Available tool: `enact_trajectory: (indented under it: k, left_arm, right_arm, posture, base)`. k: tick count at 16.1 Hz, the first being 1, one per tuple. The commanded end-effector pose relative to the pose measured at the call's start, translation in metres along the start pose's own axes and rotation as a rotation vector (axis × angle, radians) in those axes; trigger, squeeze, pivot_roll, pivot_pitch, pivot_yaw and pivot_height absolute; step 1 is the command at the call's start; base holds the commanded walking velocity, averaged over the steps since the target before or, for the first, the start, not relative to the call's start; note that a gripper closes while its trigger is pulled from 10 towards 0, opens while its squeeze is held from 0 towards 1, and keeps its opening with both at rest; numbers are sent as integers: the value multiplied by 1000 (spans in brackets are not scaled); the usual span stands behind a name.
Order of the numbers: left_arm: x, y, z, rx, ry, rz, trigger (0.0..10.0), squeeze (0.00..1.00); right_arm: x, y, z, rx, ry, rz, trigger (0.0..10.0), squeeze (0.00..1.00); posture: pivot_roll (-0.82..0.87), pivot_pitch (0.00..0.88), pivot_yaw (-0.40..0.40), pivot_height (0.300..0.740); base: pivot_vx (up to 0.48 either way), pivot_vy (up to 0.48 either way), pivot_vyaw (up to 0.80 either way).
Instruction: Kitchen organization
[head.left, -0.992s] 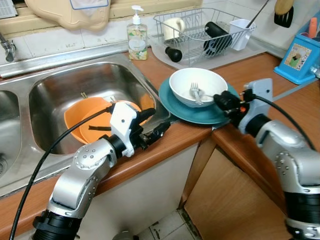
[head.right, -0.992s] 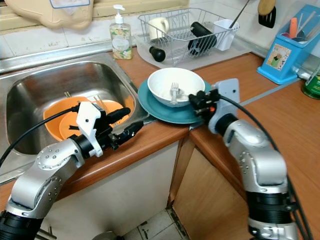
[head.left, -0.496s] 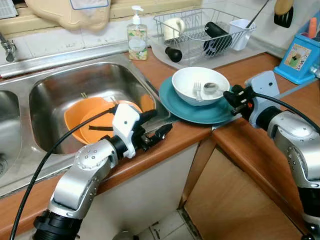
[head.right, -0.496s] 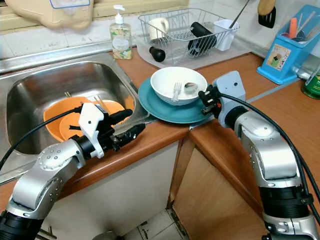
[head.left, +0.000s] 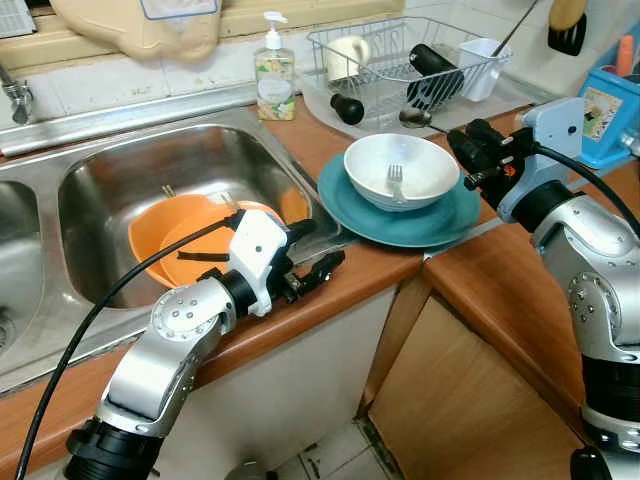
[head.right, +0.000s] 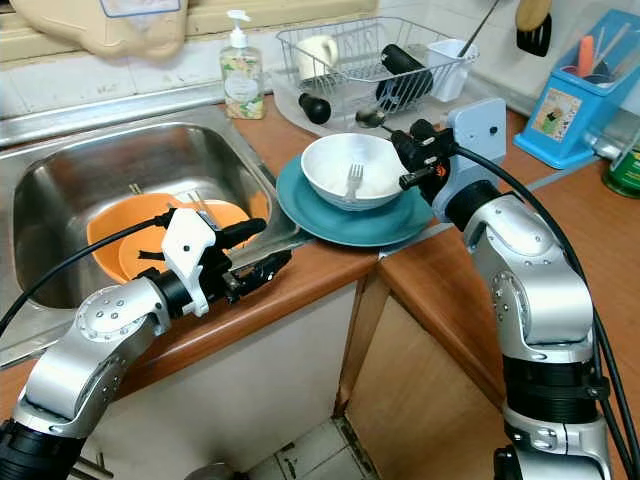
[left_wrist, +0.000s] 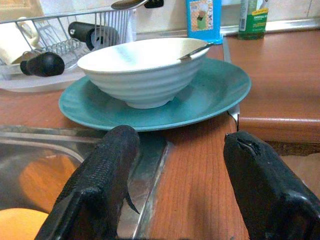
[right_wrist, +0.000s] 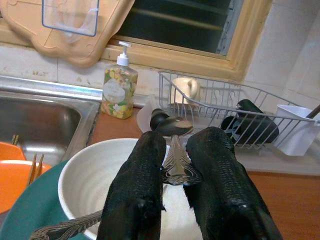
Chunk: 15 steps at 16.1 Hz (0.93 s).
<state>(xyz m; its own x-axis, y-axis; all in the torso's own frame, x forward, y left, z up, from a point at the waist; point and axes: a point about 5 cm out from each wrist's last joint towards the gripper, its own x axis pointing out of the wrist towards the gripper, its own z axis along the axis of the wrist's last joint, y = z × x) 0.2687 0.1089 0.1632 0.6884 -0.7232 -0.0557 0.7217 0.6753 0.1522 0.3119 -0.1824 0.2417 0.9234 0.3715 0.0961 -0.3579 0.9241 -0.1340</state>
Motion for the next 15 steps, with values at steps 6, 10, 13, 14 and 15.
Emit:
enact_trajectory:
  k: [6,10,13,14,15]
  left_arm:
    - [4,2,6,87,-10,8,10000,0]
    - [6,11,17,222,-44,80,10000,0]
    - [10,17,30,404,-59,93,10000,0]
    - [11,18,35,474,-72,81,10000,0]
    - [12,19,38,523,-80,73,4980,0]
  right_arm:
    - [-5,-1,23,226,-167,80,0,0]
    - [-10,17,14,301,-125,242,0,0]
    - [-10,33,5,267,-49,319,0,0]
    - [-8,42,0,262,-17,345,0,0]
    - [-7,49,-3,259,-1,362,0,0]
  posture:
    - [-35,0,16,740]
    - [-32,0,12,740]
    - [-28,0,11,740]
    - [-25,0,13,740]
    - [-24,0,13,740]
  base:
    - [0,0,0]
    - [0,0,0]
    - [0,0,0]
    - [0,0,0]
    - [0,0,0]
